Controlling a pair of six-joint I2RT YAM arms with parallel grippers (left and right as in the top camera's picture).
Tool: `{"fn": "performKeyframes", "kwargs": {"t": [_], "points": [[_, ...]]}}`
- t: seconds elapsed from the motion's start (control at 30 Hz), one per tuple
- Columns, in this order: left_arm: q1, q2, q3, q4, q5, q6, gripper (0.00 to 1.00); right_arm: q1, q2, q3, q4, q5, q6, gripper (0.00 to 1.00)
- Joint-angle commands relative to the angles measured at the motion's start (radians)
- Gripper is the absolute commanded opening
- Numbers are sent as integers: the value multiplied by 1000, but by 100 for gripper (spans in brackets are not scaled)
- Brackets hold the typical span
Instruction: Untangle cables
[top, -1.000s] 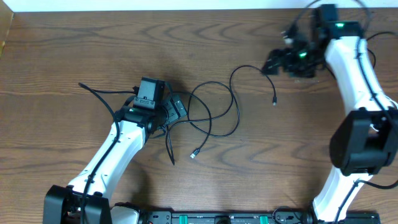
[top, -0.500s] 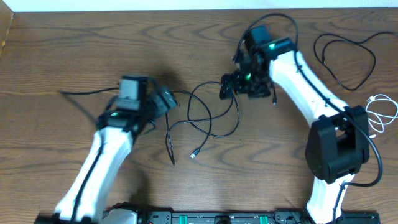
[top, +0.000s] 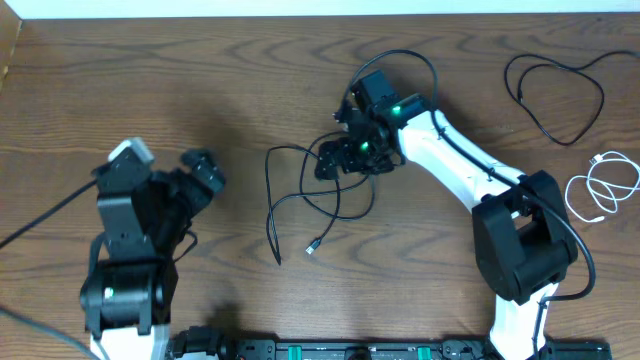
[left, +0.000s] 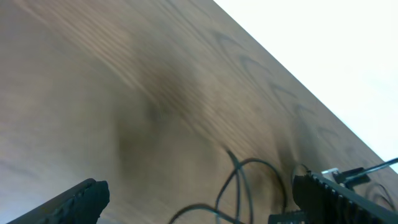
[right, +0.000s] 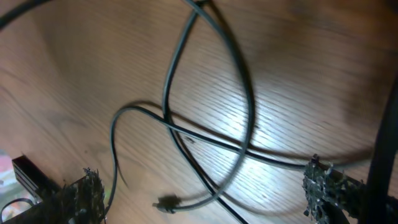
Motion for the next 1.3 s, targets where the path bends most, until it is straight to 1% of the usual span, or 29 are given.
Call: {"fn": "performKeyframes", "kwargs": {"t": [0.0,0.1,0.17,0.23,0.43,0.63,0.77,1.0,1.13,1.27], "points": [[7,-35,18,-42,-87,21,100,47,-5,-4,6,108,57,99],[7,-34,17,-80,-88,21,100,91,-5,-4,-34,317,153,99],[7,-27,16,-99,-87,21,100,125,0,-4,-61,409,235,99],[7,-19,14,-111,-87,21,100,160,8,-5,-67,449,284,99],[7,4,14,-120,-87,21,100,257,31,-5,-10,461,344,99],[7,19,14,-119,-87,21,100,293,29,-5,42,430,354,99],[7,28,14,-119,-87,21,100,279,-8,-5,14,412,413,99],[7,45,14,-119,-87,21,100,228,-128,-5,20,284,376,99],[7,53,14,-120,-87,21,100,220,-198,-5,27,274,375,99],[7,63,14,-120,-87,21,100,230,-221,-5,44,236,328,99]]}}
